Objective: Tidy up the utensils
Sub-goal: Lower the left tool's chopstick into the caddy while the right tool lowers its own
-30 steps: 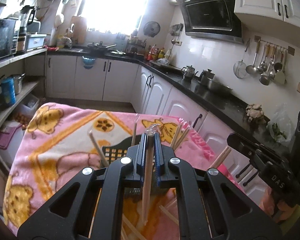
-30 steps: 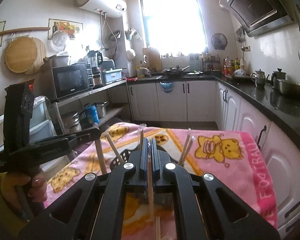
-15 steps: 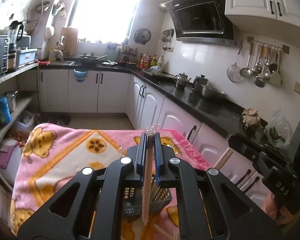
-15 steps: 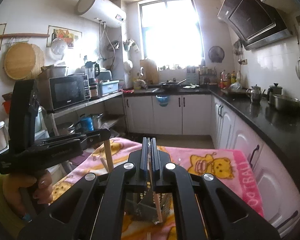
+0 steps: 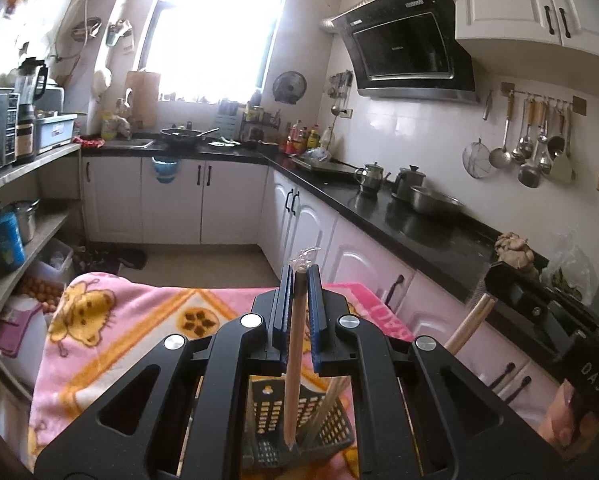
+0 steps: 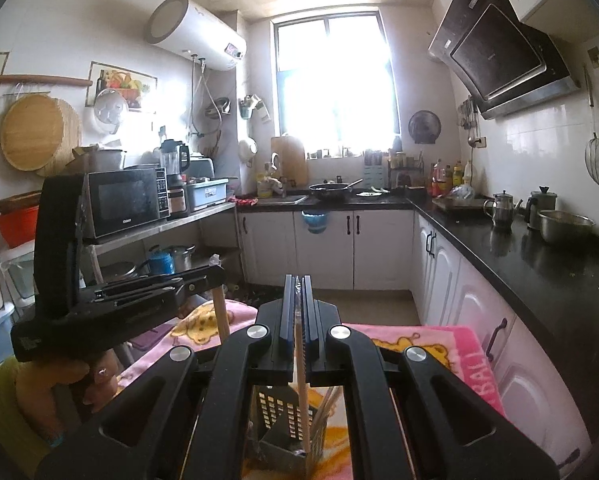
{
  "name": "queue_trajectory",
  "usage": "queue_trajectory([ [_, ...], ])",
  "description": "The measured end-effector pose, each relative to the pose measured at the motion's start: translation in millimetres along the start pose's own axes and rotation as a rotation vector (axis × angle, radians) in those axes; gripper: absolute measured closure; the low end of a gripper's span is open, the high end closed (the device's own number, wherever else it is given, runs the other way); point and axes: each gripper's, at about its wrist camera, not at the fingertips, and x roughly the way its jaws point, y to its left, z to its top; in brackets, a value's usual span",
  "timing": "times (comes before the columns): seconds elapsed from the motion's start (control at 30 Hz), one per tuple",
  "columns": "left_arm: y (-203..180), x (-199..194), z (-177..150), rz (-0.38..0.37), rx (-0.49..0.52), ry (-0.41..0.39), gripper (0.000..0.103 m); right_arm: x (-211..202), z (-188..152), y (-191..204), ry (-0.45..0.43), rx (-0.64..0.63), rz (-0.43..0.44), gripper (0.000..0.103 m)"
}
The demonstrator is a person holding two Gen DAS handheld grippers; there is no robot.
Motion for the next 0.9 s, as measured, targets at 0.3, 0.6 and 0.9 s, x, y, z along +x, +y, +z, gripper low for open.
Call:
queue_trajectory([
  [0.3,11.6,19.5,-13.7,-0.006,-0.021,-0.009,0.101,18.8,3.4,-2.3,-0.009,0.021,0.003,0.100],
  [0.6,23.5,34.4,-34.4,-0.008,-0.045,0.003,0.101,36.0,0.9,0.8,0.000,0.024,0.004,0.100],
  [0.9,39.4,42.0,-56.8,-0.003,-0.094,0.005,0.101,58.1,-15.3,-1.5,0.039,0.050,0.003,0.100],
])
